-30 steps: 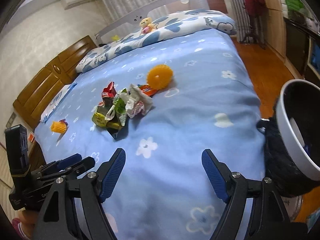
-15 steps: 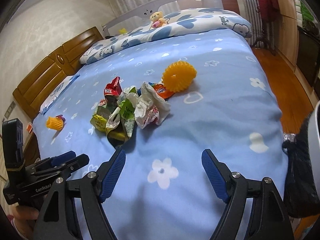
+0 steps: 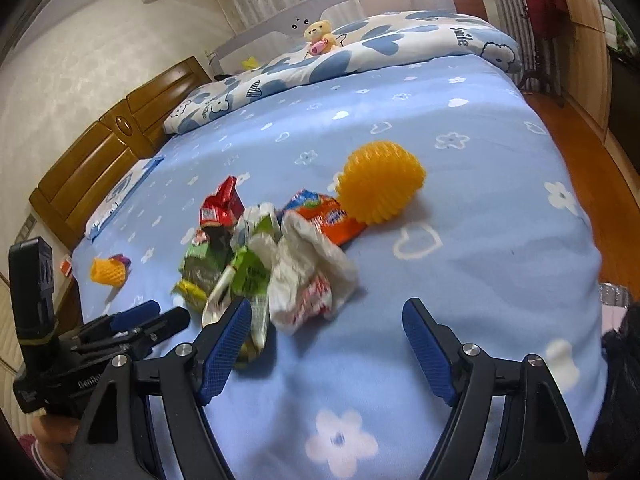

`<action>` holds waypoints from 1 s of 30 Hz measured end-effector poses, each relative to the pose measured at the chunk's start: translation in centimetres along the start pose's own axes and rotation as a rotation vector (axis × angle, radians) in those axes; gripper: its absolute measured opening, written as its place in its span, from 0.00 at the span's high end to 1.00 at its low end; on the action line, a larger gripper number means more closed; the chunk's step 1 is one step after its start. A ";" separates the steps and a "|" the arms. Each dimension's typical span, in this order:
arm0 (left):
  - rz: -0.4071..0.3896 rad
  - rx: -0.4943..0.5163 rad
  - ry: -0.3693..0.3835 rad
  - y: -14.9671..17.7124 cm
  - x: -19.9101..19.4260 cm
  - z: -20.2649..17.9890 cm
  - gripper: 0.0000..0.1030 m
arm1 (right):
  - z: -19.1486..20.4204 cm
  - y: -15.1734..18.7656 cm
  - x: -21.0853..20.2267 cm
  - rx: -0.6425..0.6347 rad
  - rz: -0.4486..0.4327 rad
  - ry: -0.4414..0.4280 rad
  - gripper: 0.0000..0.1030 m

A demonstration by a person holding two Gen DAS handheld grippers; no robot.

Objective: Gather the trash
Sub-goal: 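Grasp the yellow wrapper with the left tool while the right tool grasps the white crumpled wrapper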

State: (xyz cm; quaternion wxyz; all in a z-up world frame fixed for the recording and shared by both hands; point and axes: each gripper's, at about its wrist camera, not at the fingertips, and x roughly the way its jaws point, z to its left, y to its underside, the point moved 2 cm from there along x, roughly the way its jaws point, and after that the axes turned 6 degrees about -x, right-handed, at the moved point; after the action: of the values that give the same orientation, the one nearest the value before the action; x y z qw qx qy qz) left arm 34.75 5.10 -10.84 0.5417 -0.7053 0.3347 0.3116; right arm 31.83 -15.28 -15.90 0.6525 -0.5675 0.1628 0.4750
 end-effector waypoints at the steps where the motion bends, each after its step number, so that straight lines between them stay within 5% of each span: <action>1: 0.002 0.001 0.003 -0.2 0.3 -0.1 0.29 | 0.0 -0.3 0.4 0.000 0.000 -0.003 0.23; 8: 0.006 0.001 -0.012 -0.9 3.0 -0.2 0.32 | -0.3 -1.3 3.2 0.010 0.040 -0.010 0.46; 15: -0.009 -0.034 -0.004 -0.7 3.1 0.5 0.57 | -0.6 -0.9 2.6 0.032 0.027 -0.036 0.77; 19: -0.016 -0.063 0.008 -0.1 1.9 0.9 0.66 | -0.8 -0.6 1.0 0.044 0.008 -0.039 0.80; 30: -0.049 -0.040 0.038 2.8 -3.8 -0.7 0.67 | -1.4 1.7 -4.4 0.076 -0.036 -0.040 0.80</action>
State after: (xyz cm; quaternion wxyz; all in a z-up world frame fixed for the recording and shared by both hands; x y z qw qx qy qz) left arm 30.36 4.37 -9.18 0.5285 -0.7299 0.3213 0.2912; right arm 28.76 -18.67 -13.98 0.6852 -0.5356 0.1575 0.4678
